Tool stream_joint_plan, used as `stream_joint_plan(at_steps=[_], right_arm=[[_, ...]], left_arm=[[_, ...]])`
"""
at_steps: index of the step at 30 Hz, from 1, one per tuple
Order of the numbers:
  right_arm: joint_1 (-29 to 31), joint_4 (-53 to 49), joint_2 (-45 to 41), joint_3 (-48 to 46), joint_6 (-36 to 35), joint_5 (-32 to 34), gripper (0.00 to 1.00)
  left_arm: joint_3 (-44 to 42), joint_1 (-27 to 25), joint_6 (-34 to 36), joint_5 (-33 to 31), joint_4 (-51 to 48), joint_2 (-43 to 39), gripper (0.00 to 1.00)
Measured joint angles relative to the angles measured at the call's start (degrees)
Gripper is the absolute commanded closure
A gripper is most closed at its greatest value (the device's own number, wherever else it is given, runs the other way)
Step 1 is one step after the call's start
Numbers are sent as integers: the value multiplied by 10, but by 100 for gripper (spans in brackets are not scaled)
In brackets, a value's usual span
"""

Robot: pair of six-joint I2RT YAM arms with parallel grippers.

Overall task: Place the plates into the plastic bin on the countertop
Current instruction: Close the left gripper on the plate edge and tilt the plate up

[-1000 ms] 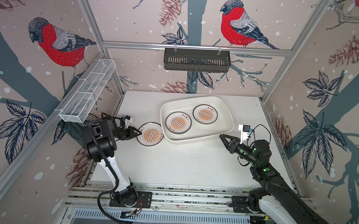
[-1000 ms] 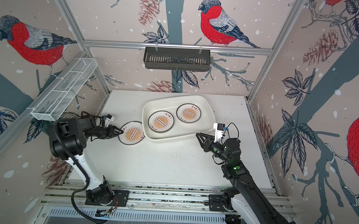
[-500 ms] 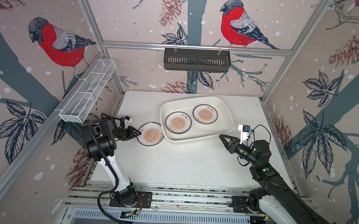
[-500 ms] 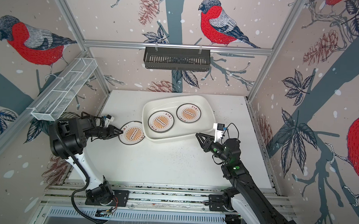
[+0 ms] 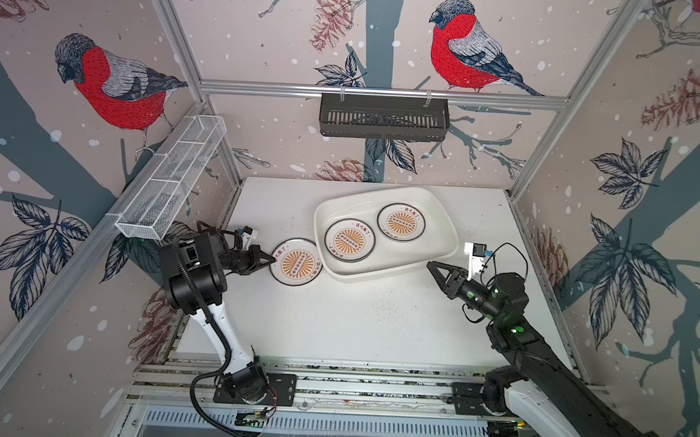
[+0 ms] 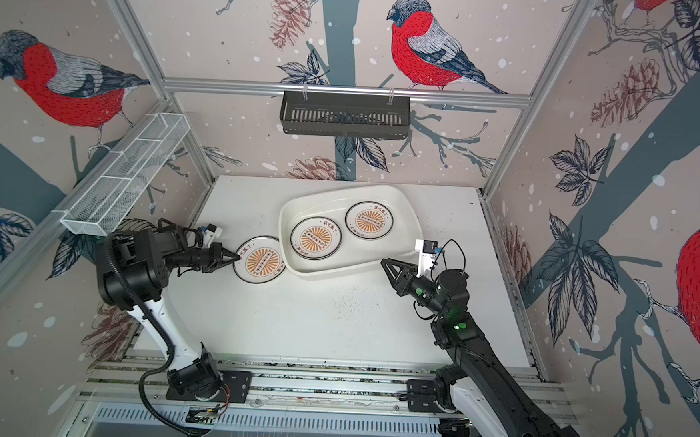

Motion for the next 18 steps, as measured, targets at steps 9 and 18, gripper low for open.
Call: stream_joint_plan(at_steps=[9, 18], right_arm=[[2, 7, 0, 1, 2, 0, 70], [7, 10, 9, 2, 2, -1, 70]], left_arm=[[0, 18, 5, -5, -14, -14, 100], [3, 49, 28, -8, -35, -40, 100]])
